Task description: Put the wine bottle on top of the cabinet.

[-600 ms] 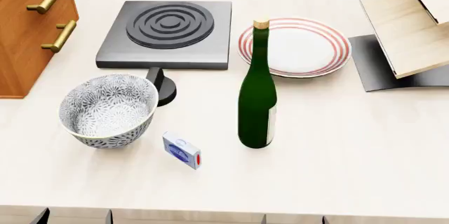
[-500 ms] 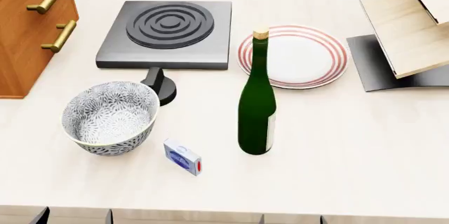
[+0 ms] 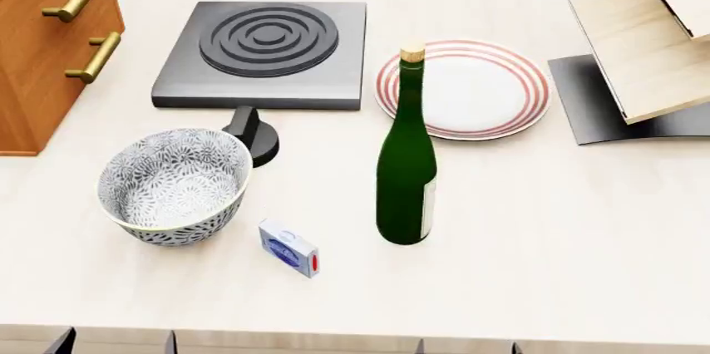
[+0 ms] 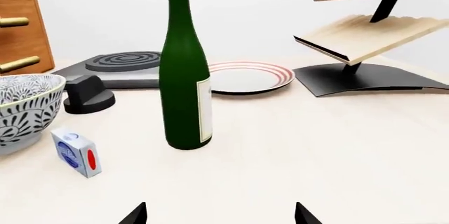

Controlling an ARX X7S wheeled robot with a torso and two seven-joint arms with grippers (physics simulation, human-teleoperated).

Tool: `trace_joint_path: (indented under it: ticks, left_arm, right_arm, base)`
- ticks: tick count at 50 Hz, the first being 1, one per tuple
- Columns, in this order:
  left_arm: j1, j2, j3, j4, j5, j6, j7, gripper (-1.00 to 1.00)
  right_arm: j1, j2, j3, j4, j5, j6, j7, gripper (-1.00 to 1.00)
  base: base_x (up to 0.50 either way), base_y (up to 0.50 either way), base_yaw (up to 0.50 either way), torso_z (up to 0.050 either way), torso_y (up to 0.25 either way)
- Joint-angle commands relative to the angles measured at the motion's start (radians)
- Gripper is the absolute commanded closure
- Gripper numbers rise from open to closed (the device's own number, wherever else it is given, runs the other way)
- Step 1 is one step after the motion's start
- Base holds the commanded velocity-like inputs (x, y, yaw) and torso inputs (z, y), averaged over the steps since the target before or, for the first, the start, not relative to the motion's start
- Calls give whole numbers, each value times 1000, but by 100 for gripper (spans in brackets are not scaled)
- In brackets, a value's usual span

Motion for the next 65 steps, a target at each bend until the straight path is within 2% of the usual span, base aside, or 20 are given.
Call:
trace_joint_path:
  ticks: [1,19,26,41,65]
  left_arm:
    - [11,-21,24,34,-1,0,-28,-100]
    - [19,-58,92,365,44,-189,-56,-100]
    - [98,-91,116,545,81,-241,-69,-100]
    - [45,-93,165,844,122,-457,-65,-100]
    - [30,-112,182,908,114,-504,-83,-100]
  right_arm:
    - [0,18,-18,-49,15,24,30,-100]
    - [-15,48,-34,-369,34,163,92,-100]
    - [-13,66,-46,-545,39,249,115,-100]
    - [23,98,-58,-886,76,467,152,-100]
    - [61,127,-85,-984,102,553,184,-100]
  base:
    - [0,0,0,0,0]
    - [0,0,0,0,0]
    - [0,0,0,0,0]
    - [0,0,0,0,0]
    - [0,0,0,0,0]
